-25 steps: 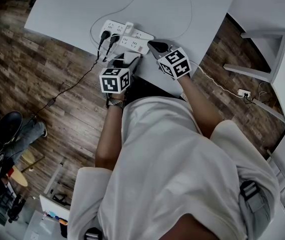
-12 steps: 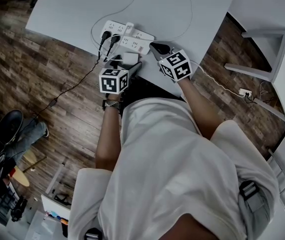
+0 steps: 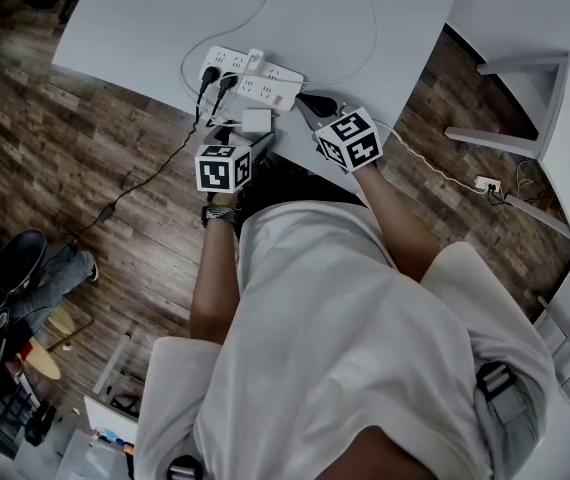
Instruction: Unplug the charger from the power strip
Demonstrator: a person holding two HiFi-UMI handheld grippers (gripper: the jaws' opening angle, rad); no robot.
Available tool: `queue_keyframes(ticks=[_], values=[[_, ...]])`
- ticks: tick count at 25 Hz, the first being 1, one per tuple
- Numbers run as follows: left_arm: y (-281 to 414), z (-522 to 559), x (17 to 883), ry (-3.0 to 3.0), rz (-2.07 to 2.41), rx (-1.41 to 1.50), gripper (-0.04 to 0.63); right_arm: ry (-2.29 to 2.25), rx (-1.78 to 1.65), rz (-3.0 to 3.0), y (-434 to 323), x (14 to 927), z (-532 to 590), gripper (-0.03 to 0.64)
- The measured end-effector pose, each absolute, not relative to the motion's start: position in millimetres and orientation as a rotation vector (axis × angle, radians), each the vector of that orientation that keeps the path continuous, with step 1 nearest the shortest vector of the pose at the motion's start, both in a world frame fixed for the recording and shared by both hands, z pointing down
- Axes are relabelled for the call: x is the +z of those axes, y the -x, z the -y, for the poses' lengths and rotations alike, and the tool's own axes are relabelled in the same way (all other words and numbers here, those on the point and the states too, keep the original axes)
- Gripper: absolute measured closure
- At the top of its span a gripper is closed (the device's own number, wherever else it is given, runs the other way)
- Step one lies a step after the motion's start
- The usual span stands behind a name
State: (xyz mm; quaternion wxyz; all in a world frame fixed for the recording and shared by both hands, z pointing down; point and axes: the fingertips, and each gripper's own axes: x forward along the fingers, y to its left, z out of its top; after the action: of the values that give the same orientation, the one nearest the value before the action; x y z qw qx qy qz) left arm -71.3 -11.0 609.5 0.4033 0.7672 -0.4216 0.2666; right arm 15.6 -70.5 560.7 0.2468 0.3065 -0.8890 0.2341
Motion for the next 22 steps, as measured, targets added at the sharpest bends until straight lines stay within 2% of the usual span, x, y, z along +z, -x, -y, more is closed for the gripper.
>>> queue_keyframes(ticks=[13, 18, 22], values=[[86.5, 8.9, 577.0, -1.933, 1.126, 0.65, 0.146, -0.956, 0.589, 2.485, -33.8, 503.1, 79.2, 0.614], [100.5, 21.7, 542.0, -2.035, 1.199, 0.588, 0.229, -1.028, 0.567, 2.501, -36.8, 478.0, 82.1, 0.615], [115.0, 39.6, 502.1, -2.153, 1.3, 0.531, 0.372, -1.08, 0.518, 2.534, -30.9, 448.8, 84.6, 0.615]])
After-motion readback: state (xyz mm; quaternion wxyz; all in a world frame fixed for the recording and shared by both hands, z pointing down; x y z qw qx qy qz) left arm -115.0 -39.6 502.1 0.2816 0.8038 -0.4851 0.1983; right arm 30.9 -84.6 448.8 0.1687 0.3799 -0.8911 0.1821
